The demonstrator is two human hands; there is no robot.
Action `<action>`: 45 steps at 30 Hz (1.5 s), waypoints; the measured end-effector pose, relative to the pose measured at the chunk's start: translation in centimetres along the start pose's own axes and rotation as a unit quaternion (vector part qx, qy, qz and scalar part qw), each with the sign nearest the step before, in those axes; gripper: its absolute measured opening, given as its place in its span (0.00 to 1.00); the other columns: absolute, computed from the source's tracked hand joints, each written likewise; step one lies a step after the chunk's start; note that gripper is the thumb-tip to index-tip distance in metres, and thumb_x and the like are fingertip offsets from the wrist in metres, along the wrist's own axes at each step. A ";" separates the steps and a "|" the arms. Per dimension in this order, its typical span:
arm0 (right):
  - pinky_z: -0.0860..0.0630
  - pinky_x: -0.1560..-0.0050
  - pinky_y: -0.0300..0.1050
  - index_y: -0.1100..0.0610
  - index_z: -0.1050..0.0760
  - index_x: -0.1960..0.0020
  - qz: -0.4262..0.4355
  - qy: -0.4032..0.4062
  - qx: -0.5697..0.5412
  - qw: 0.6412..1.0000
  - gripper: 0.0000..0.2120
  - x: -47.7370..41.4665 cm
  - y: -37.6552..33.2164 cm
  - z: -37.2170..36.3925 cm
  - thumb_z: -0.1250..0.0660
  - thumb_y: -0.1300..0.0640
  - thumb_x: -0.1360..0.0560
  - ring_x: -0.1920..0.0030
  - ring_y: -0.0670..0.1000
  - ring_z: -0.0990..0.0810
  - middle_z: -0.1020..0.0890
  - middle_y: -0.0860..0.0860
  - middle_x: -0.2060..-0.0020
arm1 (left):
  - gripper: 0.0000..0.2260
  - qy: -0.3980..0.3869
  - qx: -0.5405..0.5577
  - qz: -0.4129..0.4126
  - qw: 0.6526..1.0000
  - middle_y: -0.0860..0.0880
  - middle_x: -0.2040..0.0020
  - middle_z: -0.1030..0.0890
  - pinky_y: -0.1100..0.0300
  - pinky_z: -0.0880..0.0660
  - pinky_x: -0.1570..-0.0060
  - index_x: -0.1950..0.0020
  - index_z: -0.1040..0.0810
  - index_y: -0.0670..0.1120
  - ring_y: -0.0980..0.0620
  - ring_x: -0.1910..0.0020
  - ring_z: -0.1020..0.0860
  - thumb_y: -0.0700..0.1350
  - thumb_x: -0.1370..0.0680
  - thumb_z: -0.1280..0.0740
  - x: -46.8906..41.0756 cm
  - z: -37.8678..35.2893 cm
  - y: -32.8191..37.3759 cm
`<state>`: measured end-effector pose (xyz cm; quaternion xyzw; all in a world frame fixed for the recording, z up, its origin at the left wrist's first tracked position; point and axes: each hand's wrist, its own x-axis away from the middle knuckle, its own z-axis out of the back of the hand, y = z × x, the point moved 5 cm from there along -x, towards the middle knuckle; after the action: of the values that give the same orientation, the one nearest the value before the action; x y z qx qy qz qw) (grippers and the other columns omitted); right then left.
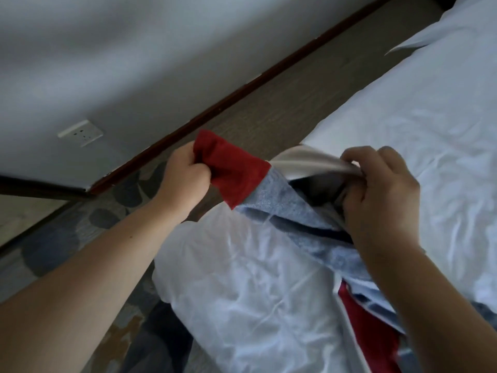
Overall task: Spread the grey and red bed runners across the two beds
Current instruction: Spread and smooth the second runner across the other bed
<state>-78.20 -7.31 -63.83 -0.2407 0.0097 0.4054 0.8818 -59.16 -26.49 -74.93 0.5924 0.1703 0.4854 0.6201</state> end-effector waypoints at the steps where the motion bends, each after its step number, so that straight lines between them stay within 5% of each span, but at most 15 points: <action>1: 0.31 0.63 0.45 0.57 0.20 0.44 0.001 0.021 -0.012 1.000 0.18 0.1 -0.2 0.0 0.39 0.71 0.29 0.61 0.56 0.26 0.25 0.57 0.55 | 0.10 0.017 0.013 0.013 1.000 0.42 0.64 0.24 0.52 0.30 0.60 0.58 0.26 0.35 0.50 0.62 0.24 0.27 0.33 0.44 0.0 -0.2 -0.3; 5: 0.27 0.39 0.53 0.46 0.38 0.24 -0.051 -0.153 0.011 0.987 0.34 2.5 1.3 -4.4 0.29 0.63 0.26 0.38 0.56 0.29 0.30 0.54 0.36 | 0.09 0.042 0.003 0.017 0.999 0.49 0.63 0.21 0.59 0.28 0.59 0.61 0.25 0.42 0.57 0.63 0.24 0.29 0.27 0.35 0.0 -0.9 -1.1; 8: 0.29 0.33 0.59 0.46 0.31 0.27 -0.027 -0.221 0.055 0.973 0.32 4.9 2.6 -6.2 0.25 0.52 0.28 0.32 0.56 0.33 0.30 0.51 0.32 | 0.13 0.028 -0.007 -0.002 1.000 0.58 0.63 0.18 0.70 0.28 0.65 0.65 0.26 0.49 0.64 0.64 0.23 0.34 0.27 0.29 0.1 -1.4 -1.1; 11: 0.30 0.34 0.60 0.44 0.30 0.28 -0.025 -0.252 0.100 0.962 0.33 6.3 3.9 -7.1 0.25 0.42 0.31 0.31 0.58 0.32 0.33 0.48 0.28 | 0.05 0.010 -0.022 -0.022 0.999 0.58 0.59 0.16 0.69 0.24 0.60 0.56 0.23 0.38 0.63 0.58 0.19 0.36 0.24 0.28 0.4 -1.6 -0.8; 13: 0.26 0.38 0.62 0.42 0.35 0.25 -0.048 -0.238 0.075 0.967 0.35 6.3 4.4 -7.2 0.28 0.37 0.29 0.34 0.60 0.29 0.35 0.50 0.27 | 0.02 0.004 0.001 -0.033 0.999 0.57 0.58 0.16 0.64 0.22 0.54 0.52 0.21 0.37 0.60 0.55 0.18 0.35 0.22 0.30 0.6 -1.5 -0.8; 16: 0.19 0.49 0.61 0.36 0.40 0.25 -0.054 -0.228 0.079 0.969 0.35 5.5 4.7 -6.7 0.30 0.37 0.27 0.35 0.62 0.27 0.40 0.52 0.26 | 0.17 0.031 0.059 -0.052 0.996 0.55 0.60 0.18 0.60 0.23 0.55 0.63 0.22 0.56 0.54 0.55 0.20 0.35 0.21 0.31 0.9 -1.1 -0.4; 20: 0.23 0.55 0.52 0.44 0.23 0.45 -0.062 -0.236 0.059 0.968 0.10 3.7 4.4 -5.2 0.31 0.44 0.25 0.48 0.57 0.22 0.32 0.49 0.35 | 0.18 0.096 0.061 -0.125 0.986 0.51 0.65 0.32 0.58 0.37 0.66 0.64 0.36 0.50 0.56 0.65 0.34 0.31 0.22 0.37 0.8 -0.4 1.7; 25: 0.32 0.55 0.41 0.48 0.18 0.48 -0.042 -0.080 0.009 0.996 0.07 -1.8 3.9 1.1 0.32 0.48 0.22 0.58 0.48 0.24 0.20 0.47 0.51 | 0.11 0.163 0.023 -0.300 0.940 0.55 0.63 0.35 0.65 0.38 0.64 0.56 0.34 0.45 0.61 0.64 0.36 0.28 0.27 0.40 0.2 0.7 8.2; 30: 0.33 0.50 0.38 0.52 0.19 0.42 -0.075 0.058 0.025 0.995 0.14 -11.0 4.6 4.8 0.40 0.53 0.22 0.49 0.55 0.21 0.17 0.54 0.48 | 0.06 0.144 -0.025 -0.294 0.944 0.56 0.62 0.31 0.61 0.31 0.63 0.51 0.33 0.43 0.61 0.64 0.32 0.39 0.23 0.35 -4.8 -2.2 13.3; 34: 0.43 0.35 0.22 0.48 0.32 0.24 -0.068 0.041 -0.002 0.997 0.23 -15.3 5.0 3.0 0.38 0.58 0.19 0.25 0.54 0.36 0.38 0.56 0.22 | 0.07 0.103 -0.011 -0.225 0.969 0.56 0.53 0.20 0.63 0.23 0.53 0.44 0.29 0.50 0.65 0.58 0.22 0.48 0.19 0.33 -8.9 -5.9 14.2; 36: 0.43 0.22 0.39 0.44 0.48 0.18 -0.042 -0.037 0.005 0.998 0.36 -14.0 5.3 0.3 0.36 0.60 0.19 0.20 0.51 0.47 0.56 0.54 0.18 | 0.04 0.087 -0.005 -0.176 0.980 0.56 0.55 0.20 0.66 0.24 0.57 0.45 0.28 0.51 0.65 0.60 0.22 0.49 0.18 0.35 -9.8 -7.0 12.3; 37: 0.43 0.21 0.54 0.42 0.54 0.18 -0.034 -0.066 0.013 0.997 0.40 -12.6 5.5 -1.1 0.34 0.59 0.20 0.20 0.51 0.48 0.61 0.53 0.18 | 0.03 0.072 0.000 -0.153 0.986 0.56 0.55 0.21 0.68 0.24 0.58 0.46 0.28 0.53 0.66 0.61 0.22 0.49 0.17 0.35 -9.9 -7.4 10.8; 39: 0.47 0.22 0.65 0.40 0.57 0.19 -0.019 -0.114 0.030 0.993 0.40 -8.7 5.7 -3.6 0.34 0.53 0.19 0.19 0.55 0.51 0.61 0.51 0.18 | 0.03 0.044 0.000 -0.122 0.992 0.55 0.52 0.20 0.64 0.22 0.53 0.47 0.28 0.58 0.63 0.55 0.20 0.49 0.16 0.37 -9.5 -7.5 8.0; 42: 0.51 0.21 0.63 0.42 0.50 0.19 -0.011 -0.203 0.056 0.977 0.36 -0.9 6.6 -6.9 0.35 0.52 0.20 0.18 0.56 0.55 0.56 0.49 0.18 | 0.06 0.042 -0.004 -0.093 0.995 0.53 0.50 0.19 0.57 0.20 0.51 0.48 0.28 0.60 0.62 0.56 0.19 0.48 0.15 0.39 -8.9 -6.5 4.8; 45: 0.52 0.22 0.64 0.46 0.32 0.24 0.043 -0.261 0.127 0.956 0.29 5.8 6.4 -9.0 0.30 0.54 0.24 0.19 0.59 0.51 0.48 0.49 0.18 | 0.03 0.040 -0.046 -0.075 0.995 0.51 0.47 0.18 0.52 0.19 0.44 0.46 0.28 0.58 0.58 0.52 0.18 0.50 0.16 0.38 -8.9 -5.4 2.8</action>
<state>-77.34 -3.57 -75.70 -0.0114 -0.1593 0.4868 0.8588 -68.71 -30.99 -76.96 0.5294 0.2160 0.4681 0.6737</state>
